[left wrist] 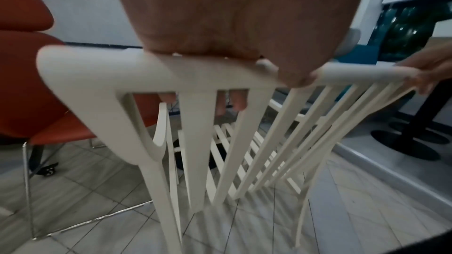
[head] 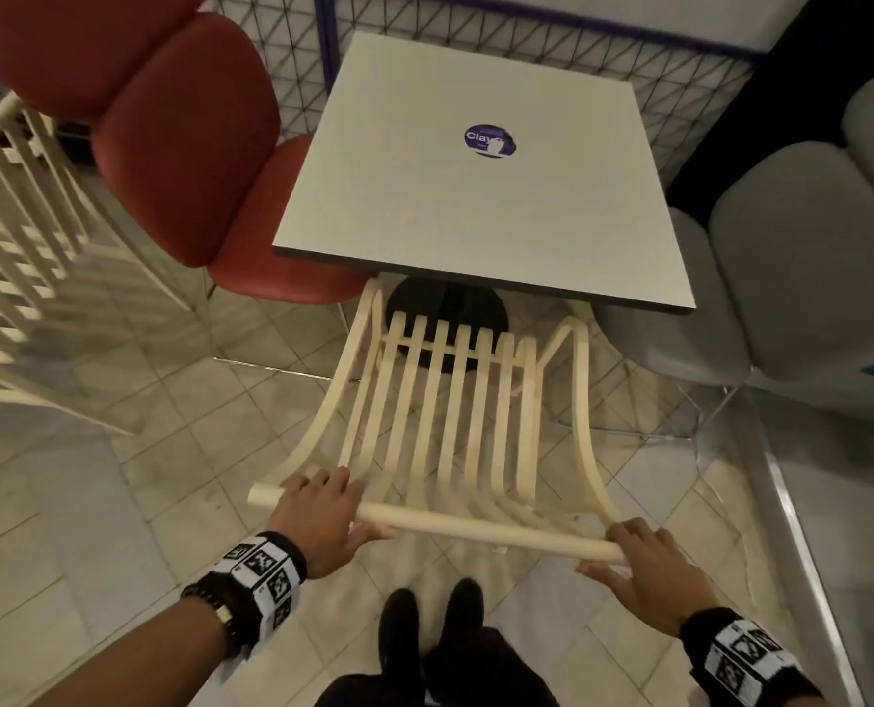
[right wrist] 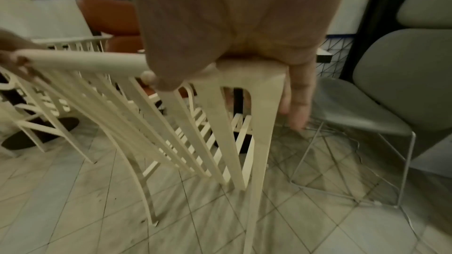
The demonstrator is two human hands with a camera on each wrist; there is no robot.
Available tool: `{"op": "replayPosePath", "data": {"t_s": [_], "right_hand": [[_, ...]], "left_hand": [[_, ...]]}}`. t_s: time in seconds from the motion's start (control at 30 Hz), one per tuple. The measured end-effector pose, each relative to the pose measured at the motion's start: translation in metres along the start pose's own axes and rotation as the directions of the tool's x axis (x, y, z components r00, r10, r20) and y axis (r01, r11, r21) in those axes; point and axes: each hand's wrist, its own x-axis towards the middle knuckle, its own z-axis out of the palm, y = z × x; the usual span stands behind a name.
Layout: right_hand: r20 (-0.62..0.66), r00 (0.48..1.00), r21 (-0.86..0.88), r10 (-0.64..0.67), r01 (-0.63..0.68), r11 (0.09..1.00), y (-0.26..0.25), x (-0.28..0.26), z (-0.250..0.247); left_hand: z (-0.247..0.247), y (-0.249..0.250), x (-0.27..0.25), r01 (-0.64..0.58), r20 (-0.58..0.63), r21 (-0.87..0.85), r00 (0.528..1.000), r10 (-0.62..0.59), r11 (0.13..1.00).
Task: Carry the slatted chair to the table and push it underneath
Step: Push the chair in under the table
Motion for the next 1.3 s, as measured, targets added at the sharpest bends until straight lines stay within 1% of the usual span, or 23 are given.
{"op": "replayPosePath", "data": {"t_s": [0.13, 0.2, 0.27, 0.37, 0.47, 0.63, 0.77, 0.87, 0.97, 1.03, 1.17, 1.3], "right_hand": [[-0.046, 0.996, -0.102, -0.070, 0.065, 0.993, 0.005, 0.008, -0.001], [-0.105, 0.993, -0.100, -0.055, 0.045, 0.994, 0.008, 0.017, -0.007], [-0.138, 0.990, -0.077, -0.033, 0.023, 0.997, 0.011, 0.031, -0.016], [-0.143, 0.989, -0.061, -0.044, 0.036, 0.997, 0.010, 0.057, -0.031], [-0.129, 0.990, -0.094, -0.059, 0.047, 0.994, 0.005, 0.076, -0.042], [-0.150, 0.987, -0.117, -0.050, 0.032, 0.993, 0.010, 0.091, -0.048], [-0.165, 0.985, -0.111, -0.039, 0.021, 0.994, 0.019, 0.106, -0.060], [-0.172, 0.983, -0.115, -0.059, 0.039, 0.993, 0.027, 0.112, -0.060], [-0.195, 0.979, -0.121, -0.064, 0.041, 0.992, 0.030, 0.113, -0.055], [-0.213, 0.975, -0.092, -0.061, 0.042, 0.995, 0.027, 0.112, -0.053], [-0.261, 0.963, -0.062, -0.069, 0.055, 0.997, 0.022, 0.111, -0.045], [-0.243, 0.967, -0.076, -0.070, 0.052, 0.996, 0.021, 0.111, -0.045]], "left_hand": [[-0.007, -0.004, 0.012, -0.020, 0.042, 0.012, 0.999, 0.019, 1.000], [-0.016, -0.001, 0.023, -0.025, 0.039, 0.018, 0.999, 0.024, 1.000], [-0.024, 0.000, 0.040, 0.002, 0.041, -0.002, 0.999, -0.002, 1.000], [-0.036, -0.007, 0.066, 0.036, 0.041, 0.024, 0.998, -0.037, 0.999], [-0.043, -0.021, 0.085, 0.076, 0.060, 0.053, 0.995, -0.079, 0.996], [-0.047, -0.023, 0.104, 0.075, 0.046, 0.084, 0.996, -0.079, 0.994], [-0.055, -0.015, 0.118, 0.070, 0.053, 0.052, 0.996, -0.073, 0.996], [-0.055, -0.012, 0.121, 0.080, 0.059, 0.037, 0.995, -0.082, 0.996], [-0.053, -0.010, 0.119, 0.084, 0.026, 0.048, 0.996, -0.085, 0.995], [-0.053, -0.010, 0.118, 0.089, 0.022, 0.052, 0.996, -0.090, 0.995], [-0.056, -0.015, 0.118, 0.105, 0.056, 0.055, 0.993, -0.108, 0.993], [-0.058, -0.016, 0.118, 0.101, 0.084, 0.057, 0.991, -0.106, 0.993]]}}
